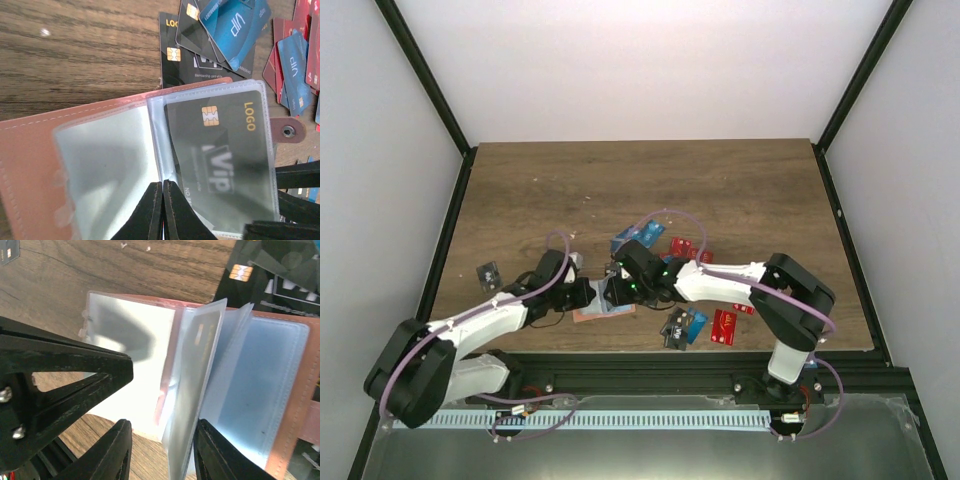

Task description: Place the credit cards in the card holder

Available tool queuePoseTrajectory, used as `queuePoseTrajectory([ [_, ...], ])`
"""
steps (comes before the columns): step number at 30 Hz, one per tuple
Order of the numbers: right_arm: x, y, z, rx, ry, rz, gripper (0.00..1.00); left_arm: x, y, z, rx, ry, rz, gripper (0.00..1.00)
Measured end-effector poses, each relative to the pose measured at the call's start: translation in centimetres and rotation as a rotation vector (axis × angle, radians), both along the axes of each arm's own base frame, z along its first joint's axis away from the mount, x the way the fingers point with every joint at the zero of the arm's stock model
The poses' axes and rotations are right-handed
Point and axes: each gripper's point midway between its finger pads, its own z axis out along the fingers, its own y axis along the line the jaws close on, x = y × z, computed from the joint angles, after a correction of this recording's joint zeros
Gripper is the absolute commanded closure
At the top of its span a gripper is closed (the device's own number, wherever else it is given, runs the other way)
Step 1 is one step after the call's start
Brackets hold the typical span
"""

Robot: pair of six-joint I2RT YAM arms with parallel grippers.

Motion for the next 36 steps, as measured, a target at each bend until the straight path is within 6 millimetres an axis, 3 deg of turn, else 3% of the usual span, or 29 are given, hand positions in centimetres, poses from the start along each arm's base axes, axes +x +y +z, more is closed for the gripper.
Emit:
queuePoseTrajectory([
  [5,-0.2,1.2,-0.1,0.009,0.01,0.028,0.64,-0.3,1.1,1.2,0.026,-0.031,0.028,0.95],
  [12,-0.3,4.4,0.0,0.04,0.019,0.076,0.64,-0.7,2.7,2.6,0.061,-0.074,0.072,0.95],
  [19,-1.3,7.4,-1.2,0.066,0.053,0.16,0.64,-0.4,4.2,4.8,0.052,-0.147,0.164,0.94],
  [25,-1.5,7.4,-0.5,0.067,0.03,0.177,0.63,-0.3,4.6,5.3,0.045,-0.16,0.193,0.94],
  [30,-0.8,6.6,1.2,0.057,-0.03,0.157,0.63,-0.3,4.3,5.1,0.037,-0.154,0.187,0.94],
  [36,0.0,3.9,3.7,0.038,-0.119,0.092,0.63,0.0,2.6,4.9,-0.008,-0.145,0.117,0.94],
])
